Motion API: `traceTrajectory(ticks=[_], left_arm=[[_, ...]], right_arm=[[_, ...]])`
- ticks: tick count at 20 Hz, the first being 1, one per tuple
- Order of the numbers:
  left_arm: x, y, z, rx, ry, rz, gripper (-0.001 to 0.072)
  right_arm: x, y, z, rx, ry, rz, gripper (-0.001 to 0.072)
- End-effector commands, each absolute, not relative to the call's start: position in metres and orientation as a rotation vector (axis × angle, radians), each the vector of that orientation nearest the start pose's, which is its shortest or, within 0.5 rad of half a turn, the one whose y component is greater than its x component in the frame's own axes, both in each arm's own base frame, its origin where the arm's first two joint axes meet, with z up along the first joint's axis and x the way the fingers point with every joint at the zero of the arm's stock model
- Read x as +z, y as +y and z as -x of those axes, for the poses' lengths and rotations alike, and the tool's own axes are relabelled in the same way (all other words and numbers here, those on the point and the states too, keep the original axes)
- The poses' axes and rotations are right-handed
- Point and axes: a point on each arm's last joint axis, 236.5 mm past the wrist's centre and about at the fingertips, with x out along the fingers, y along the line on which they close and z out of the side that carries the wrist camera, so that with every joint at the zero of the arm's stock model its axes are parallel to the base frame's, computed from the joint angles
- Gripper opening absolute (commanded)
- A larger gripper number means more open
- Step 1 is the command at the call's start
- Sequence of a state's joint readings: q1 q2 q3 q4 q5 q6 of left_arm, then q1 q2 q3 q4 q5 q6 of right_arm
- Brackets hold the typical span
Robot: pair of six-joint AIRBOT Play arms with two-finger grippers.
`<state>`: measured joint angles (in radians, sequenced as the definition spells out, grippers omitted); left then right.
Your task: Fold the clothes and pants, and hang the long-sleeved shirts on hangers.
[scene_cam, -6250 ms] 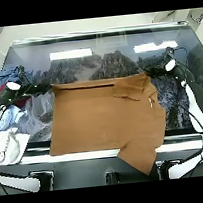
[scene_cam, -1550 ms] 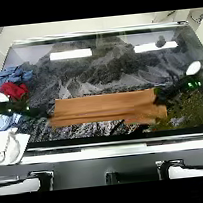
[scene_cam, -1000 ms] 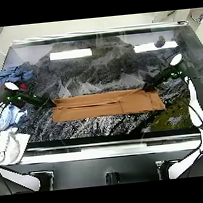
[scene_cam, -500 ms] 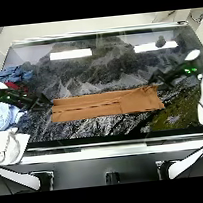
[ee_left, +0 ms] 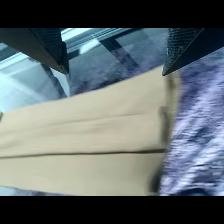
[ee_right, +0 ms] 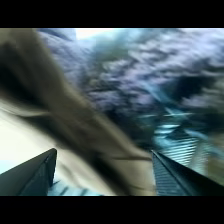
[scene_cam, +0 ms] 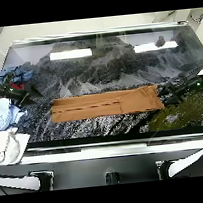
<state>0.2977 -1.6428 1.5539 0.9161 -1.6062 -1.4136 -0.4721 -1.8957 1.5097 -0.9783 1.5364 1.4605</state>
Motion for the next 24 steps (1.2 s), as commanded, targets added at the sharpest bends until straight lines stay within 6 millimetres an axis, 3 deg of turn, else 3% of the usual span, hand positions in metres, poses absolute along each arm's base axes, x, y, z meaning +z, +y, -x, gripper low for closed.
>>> traceTrajectory(ticks=[1,6,7,9,10,12,13,15,16,19,22,24], left_arm=[[0.053,-0.063,-0.404,-0.474,1.450,0.551,0.0698],[0.065,-0.112,-0.392,-0.575,1.461,0.456,0.0698],[0.064,-0.120,-0.390,-0.591,1.467,0.442,0.0698],[0.064,-0.136,-0.390,-0.614,1.455,0.416,0.0697],[0.064,-0.147,-0.394,-0.623,1.434,0.400,0.0695],[0.060,-0.178,-0.404,-0.649,1.379,0.364,0.0663],[0.056,-0.200,-0.411,-0.664,1.344,0.344,0.0514],[0.044,-0.245,-0.423,-0.692,1.272,0.312,0.0141],[0.035,-0.267,-0.428,-0.701,1.245,0.302,0.0076],[-0.014,-0.323,-0.418,-0.707,1.296,0.301,0.0023],[-0.070,-0.353,-0.388,-0.687,1.444,0.301,0.0022],[-0.090,-0.371,-0.381,-0.647,1.481,0.351,0.0023]], right_arm=[[-0.094,-0.026,-0.417,0.297,1.544,-1.013,0.0717],[-0.101,0.005,-0.429,0.329,1.540,-0.921,0.0706],[-0.101,0.014,-0.431,0.338,1.542,-0.903,0.0627],[-0.098,0.030,-0.432,0.367,1.551,-0.870,0.0177],[-0.092,0.036,-0.434,0.377,1.543,-0.851,0.0074],[-0.068,0.048,-0.435,0.409,1.513,-0.800,0.0048],[-0.054,0.055,-0.435,0.423,1.500,-0.776,0.0047],[-0.024,0.068,-0.432,0.419,1.481,-0.748,0.0046],[-0.007,0.074,-0.428,0.415,1.472,-0.734,0.0046],[0.045,0.093,-0.407,0.413,1.444,-0.653,0.0046],[0.086,0.110,-0.381,0.405,1.420,-0.570,0.0046],[0.111,0.122,-0.367,0.412,1.390,-0.551,0.0046]])
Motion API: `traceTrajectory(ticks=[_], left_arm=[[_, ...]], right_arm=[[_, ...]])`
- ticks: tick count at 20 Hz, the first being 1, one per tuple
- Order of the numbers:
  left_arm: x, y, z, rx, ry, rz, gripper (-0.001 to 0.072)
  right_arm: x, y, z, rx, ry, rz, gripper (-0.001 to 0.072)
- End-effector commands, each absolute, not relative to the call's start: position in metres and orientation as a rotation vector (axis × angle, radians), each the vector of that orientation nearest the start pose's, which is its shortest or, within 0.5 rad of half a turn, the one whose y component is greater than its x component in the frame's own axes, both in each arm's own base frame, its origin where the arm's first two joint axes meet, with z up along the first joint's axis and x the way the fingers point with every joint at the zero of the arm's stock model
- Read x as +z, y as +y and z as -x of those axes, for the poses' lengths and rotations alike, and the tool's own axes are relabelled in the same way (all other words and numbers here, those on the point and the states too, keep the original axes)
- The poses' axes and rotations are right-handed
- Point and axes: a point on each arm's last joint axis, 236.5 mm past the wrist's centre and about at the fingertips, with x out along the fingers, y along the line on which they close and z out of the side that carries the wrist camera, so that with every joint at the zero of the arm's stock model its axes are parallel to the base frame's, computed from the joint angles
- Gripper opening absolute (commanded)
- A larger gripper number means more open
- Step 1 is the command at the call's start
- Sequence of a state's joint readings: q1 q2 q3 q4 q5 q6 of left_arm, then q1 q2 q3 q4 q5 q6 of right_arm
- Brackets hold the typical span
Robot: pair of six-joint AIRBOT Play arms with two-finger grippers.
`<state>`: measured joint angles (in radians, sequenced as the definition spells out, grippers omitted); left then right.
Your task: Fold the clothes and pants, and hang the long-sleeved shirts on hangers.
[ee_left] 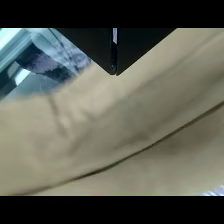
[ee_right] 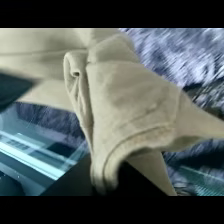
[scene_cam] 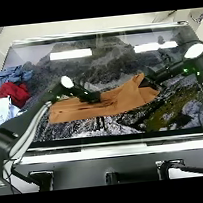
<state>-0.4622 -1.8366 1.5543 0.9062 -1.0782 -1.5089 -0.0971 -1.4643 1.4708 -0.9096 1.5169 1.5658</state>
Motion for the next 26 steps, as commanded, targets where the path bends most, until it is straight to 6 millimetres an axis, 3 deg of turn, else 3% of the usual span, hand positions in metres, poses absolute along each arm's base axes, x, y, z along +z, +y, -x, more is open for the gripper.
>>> traceTrajectory(ticks=[1,3,5,7,9,11,14,15,17,20,23,25,26], left_arm=[[-0.094,-0.386,-0.378,-0.655,1.476,0.390,0.0022],[-0.097,-0.419,-0.369,-0.670,1.463,0.473,0.0022],[-0.099,-0.456,-0.346,-0.674,1.506,0.588,0.0022],[-0.089,-0.500,-0.322,-0.728,1.517,0.712,0.0022],[-0.078,-0.533,-0.310,-0.746,1.492,0.832,0.0022],[-0.073,-0.545,-0.313,-0.721,1.460,0.910,0.0022],[-0.063,-0.529,-0.341,-0.806,1.327,0.790,0.0017],[-0.059,-0.511,-0.356,-0.827,1.279,0.701,0.0017],[-0.052,-0.450,-0.389,-0.807,1.249,0.501,0.0017],[-0.039,-0.318,-0.424,-0.696,1.286,0.210,0.0018],[-0.015,-0.178,-0.432,-0.508,1.377,0.068,0.0018],[0.014,-0.118,-0.436,-0.405,1.347,0.086,0.0018],[0.030,-0.099,-0.440,-0.368,1.308,0.116,0.0019]], right_arm=[[0.123,0.129,-0.360,0.417,1.375,-0.549,0.0046],[0.143,0.140,-0.348,0.426,1.342,-0.548,0.0046],[0.158,0.148,-0.338,0.428,1.317,-0.550,0.0046],[0.166,0.154,-0.334,0.434,1.295,-0.549,0.0046],[0.170,0.157,-0.334,0.433,1.283,-0.559,0.0046],[0.169,0.156,-0.336,0.426,1.279,-0.555,0.0046],[0.167,0.159,-0.340,0.428,1.273,-0.561,0.0045],[0.165,0.164,-0.342,0.438,1.274,-0.556,0.0045],[0.158,0.184,-0.351,0.474,1.262,-0.542,0.0045],[0.135,0.235,-0.359,0.564,1.286,-0.519,0.0045],[0.099,0.296,-0.364,0.676,1.327,-0.525,0.0045],[0.072,0.338,-0.368,0.757,1.348,-0.573,0.0046],[0.056,0.357,-0.371,0.781,1.367,-0.623,0.0046]])
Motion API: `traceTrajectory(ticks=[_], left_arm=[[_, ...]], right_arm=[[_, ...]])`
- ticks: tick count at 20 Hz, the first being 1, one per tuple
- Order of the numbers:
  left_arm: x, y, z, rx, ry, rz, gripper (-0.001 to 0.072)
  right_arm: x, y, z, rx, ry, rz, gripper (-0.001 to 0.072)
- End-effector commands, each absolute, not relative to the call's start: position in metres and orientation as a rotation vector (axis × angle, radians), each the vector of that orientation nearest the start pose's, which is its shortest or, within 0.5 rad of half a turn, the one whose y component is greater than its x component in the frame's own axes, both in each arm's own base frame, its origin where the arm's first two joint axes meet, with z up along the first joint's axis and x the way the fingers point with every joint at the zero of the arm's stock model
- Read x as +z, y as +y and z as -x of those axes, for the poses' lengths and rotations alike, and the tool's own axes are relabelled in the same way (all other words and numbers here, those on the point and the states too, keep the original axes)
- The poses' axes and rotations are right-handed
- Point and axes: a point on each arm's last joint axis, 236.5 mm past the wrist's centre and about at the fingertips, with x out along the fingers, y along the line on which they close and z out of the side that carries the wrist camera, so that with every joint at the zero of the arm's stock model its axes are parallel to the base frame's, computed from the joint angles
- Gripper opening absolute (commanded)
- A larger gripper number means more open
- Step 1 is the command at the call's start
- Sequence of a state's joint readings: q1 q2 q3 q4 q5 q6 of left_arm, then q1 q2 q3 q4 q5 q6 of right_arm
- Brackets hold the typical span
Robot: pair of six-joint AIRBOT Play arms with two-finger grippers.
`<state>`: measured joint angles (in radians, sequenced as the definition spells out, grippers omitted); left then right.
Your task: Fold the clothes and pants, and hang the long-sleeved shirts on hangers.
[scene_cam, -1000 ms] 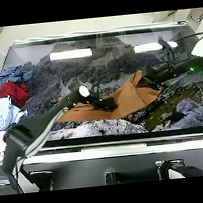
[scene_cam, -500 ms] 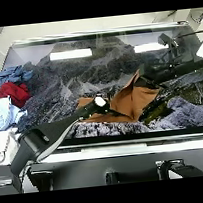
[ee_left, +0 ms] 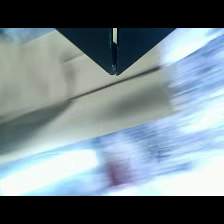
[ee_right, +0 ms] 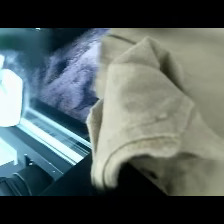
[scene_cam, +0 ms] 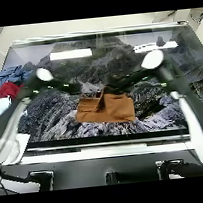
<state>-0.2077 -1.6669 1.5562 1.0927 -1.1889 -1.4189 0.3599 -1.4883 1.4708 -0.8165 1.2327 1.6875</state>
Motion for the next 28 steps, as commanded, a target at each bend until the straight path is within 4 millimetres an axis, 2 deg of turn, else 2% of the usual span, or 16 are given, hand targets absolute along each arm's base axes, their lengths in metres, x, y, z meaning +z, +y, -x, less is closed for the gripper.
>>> traceTrajectory(ticks=[1,4,5,6,7,9,10,12,14,17,18,19,20,23,25,28], left_arm=[[0.046,-0.082,-0.443,-0.337,1.265,0.134,0.0019],[0.077,-0.062,-0.442,-0.300,1.192,0.149,0.0020],[0.082,-0.062,-0.441,-0.300,1.180,0.147,0.0019],[0.085,-0.063,-0.440,-0.303,1.174,0.144,0.0020],[0.086,-0.065,-0.440,-0.306,1.172,0.141,0.0019],[0.086,-0.068,-0.439,-0.313,1.174,0.137,0.0020],[0.086,-0.070,-0.439,-0.316,1.174,0.134,0.0020],[0.086,-0.070,-0.439,-0.316,1.174,0.134,0.0020],[0.086,-0.069,-0.439,-0.315,1.174,0.134,0.0020],[0.086,-0.069,-0.439,-0.315,1.174,0.134,0.0021],[0.086,-0.069,-0.439,-0.316,1.174,0.135,0.0020],[0.086,-0.069,-0.439,-0.316,1.174,0.135,0.0021],[0.086,-0.069,-0.439,-0.316,1.174,0.135,0.0021],[0.088,-0.077,-0.438,-0.338,1.171,0.156,0.0021],[0.092,-0.088,-0.438,-0.372,1.165,0.188,0.0021],[0.096,-0.101,-0.436,-0.402,1.162,0.225,0.0021]], right_arm=[[0.040,0.372,-0.373,0.788,1.390,-0.672,0.0046],[-0.005,0.412,-0.380,0.761,1.462,-0.876,0.0082],[-0.011,0.424,-0.384,0.753,1.468,-0.965,0.0304],[-0.009,0.434,-0.387,0.773,1.461,-1.037,0.0602],[-0.001,0.439,-0.391,0.814,1.431,-1.084,0.0694],[0.015,0.423,-0.408,0.815,1.386,-1.120,0.0694],[0.023,0.404,-0.419,0.810,1.361,-1.101,0.0694],[0.035,0.344,-0.440,0.767,1.321,-1.024,0.0694],[0.036,0.260,-0.448,0.636,1.349,-0.915,0.0694],[0.002,0.110,-0.402,0.290,1.568,-0.607,0.0680],[-0.012,0.068,-0.376,0.166,1.651,-0.522,0.0674],[-0.025,0.049,-0.357,0.103,1.693,-0.512,0.0672],[-0.038,0.053,-0.344,0.098,1.703,-0.569,0.0668],[-0.072,0.123,-0.329,0.318,1.642,-0.804,0.0619],[-0.086,0.155,-0.328,0.421,1.595,-0.849,0.0603],[-0.100,0.179,-0.332,0.466,1.580,-0.854,0.0603]])
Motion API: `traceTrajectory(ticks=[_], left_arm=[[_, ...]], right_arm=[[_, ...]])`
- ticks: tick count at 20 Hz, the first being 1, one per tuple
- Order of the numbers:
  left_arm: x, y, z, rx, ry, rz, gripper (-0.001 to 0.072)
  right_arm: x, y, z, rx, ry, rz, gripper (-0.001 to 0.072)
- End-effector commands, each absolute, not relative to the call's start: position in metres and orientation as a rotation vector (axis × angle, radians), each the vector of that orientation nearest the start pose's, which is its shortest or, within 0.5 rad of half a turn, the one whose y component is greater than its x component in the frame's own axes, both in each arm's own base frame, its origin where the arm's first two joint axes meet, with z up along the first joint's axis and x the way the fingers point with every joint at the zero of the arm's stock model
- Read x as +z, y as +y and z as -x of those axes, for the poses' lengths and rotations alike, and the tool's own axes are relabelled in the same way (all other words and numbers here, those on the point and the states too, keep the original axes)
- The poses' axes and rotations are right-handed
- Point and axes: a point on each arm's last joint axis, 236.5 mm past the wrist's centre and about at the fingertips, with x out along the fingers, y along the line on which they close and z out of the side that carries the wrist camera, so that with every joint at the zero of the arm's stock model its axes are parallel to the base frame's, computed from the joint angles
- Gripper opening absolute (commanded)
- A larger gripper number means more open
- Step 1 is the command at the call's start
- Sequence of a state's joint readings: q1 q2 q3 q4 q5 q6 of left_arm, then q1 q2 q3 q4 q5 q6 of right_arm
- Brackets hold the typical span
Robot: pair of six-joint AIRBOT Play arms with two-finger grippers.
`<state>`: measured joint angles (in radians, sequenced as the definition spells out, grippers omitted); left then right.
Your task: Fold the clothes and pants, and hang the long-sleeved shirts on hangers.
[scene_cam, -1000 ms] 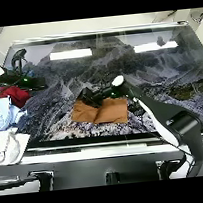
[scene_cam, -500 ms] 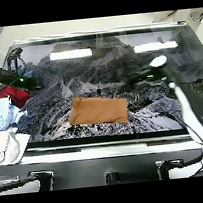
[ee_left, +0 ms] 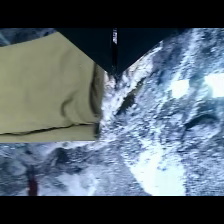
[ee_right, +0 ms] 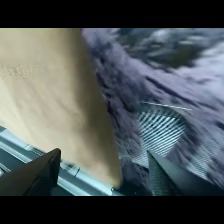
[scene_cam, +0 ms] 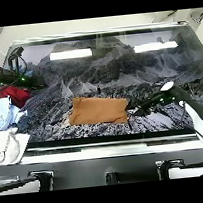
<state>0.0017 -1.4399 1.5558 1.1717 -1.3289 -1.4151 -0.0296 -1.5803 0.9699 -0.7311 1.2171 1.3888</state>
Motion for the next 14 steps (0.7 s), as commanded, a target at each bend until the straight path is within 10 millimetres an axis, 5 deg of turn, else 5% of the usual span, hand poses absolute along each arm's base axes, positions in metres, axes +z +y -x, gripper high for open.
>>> traceTrajectory(ticks=[1,6,8,9,11,14], left_arm=[[0.096,-0.103,-0.436,-0.406,1.162,0.224,0.0021],[0.098,-0.116,-0.433,-0.439,1.161,0.230,0.0021],[0.099,-0.120,-0.433,-0.447,1.161,0.229,0.0021],[0.099,-0.120,-0.432,-0.448,1.162,0.228,0.0021],[0.098,-0.121,-0.431,-0.451,1.169,0.227,0.0021],[0.098,-0.121,-0.430,-0.453,1.173,0.226,0.0021]], right_arm=[[-0.101,0.184,-0.338,0.466,1.562,-0.883,0.0568],[-0.091,0.194,-0.356,0.459,1.506,-0.998,0.0475],[-0.089,0.196,-0.353,0.472,1.516,-1.008,0.0134],[-0.086,0.197,-0.352,0.482,1.522,-1.011,0.0045],[-0.065,0.196,-0.357,0.558,1.502,-0.986,0.0044],[-0.004,0.158,-0.407,0.594,1.348,-0.994,0.0044]])
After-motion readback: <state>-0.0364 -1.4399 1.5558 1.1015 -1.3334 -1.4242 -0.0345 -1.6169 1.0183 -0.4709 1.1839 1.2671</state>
